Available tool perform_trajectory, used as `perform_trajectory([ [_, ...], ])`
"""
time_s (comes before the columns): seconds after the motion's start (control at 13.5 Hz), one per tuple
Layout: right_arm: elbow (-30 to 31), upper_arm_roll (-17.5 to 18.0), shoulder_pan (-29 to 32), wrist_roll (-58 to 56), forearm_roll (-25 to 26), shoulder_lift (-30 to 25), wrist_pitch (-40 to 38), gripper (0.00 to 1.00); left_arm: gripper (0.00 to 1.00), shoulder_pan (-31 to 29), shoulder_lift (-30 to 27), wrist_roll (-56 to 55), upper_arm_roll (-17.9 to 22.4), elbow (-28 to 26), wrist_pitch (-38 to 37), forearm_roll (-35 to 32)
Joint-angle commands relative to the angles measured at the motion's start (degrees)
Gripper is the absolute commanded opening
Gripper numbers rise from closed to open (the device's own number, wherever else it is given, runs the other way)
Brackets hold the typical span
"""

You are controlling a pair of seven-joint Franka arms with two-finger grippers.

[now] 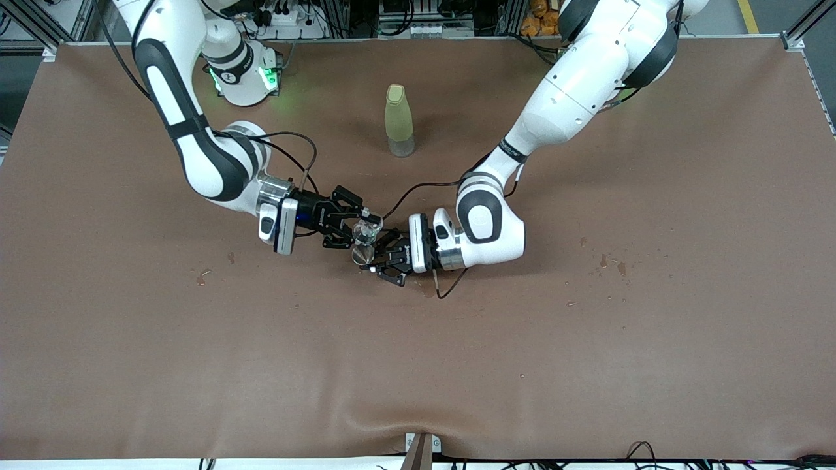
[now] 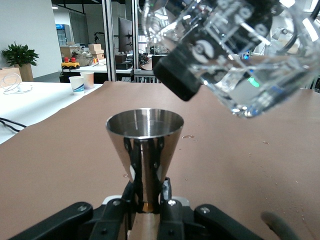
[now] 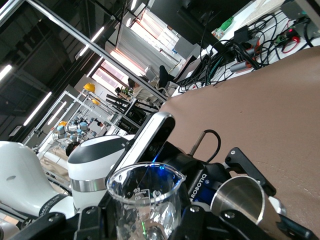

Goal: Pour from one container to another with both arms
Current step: 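Tilt the beaker with the right gripper to pour into the jigger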

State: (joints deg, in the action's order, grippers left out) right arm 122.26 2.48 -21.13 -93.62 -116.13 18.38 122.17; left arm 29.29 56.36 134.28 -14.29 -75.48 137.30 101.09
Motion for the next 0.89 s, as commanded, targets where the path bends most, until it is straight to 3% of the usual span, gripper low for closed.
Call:
perform_trajectory([
  [0.0,-0.53,0.42,0.74,1.24,-1.37,0.60,0.17,0.00,0.00,1.03,0.33,1.15,0.84,1.21,1.04,1.39],
  [0.82,-0.35,0.42,0.56,9.05,-1.37,0.69,-0.09,0.00,0.00,1.39,0.33,0.98,0.84,1.21,1.22,1.48],
])
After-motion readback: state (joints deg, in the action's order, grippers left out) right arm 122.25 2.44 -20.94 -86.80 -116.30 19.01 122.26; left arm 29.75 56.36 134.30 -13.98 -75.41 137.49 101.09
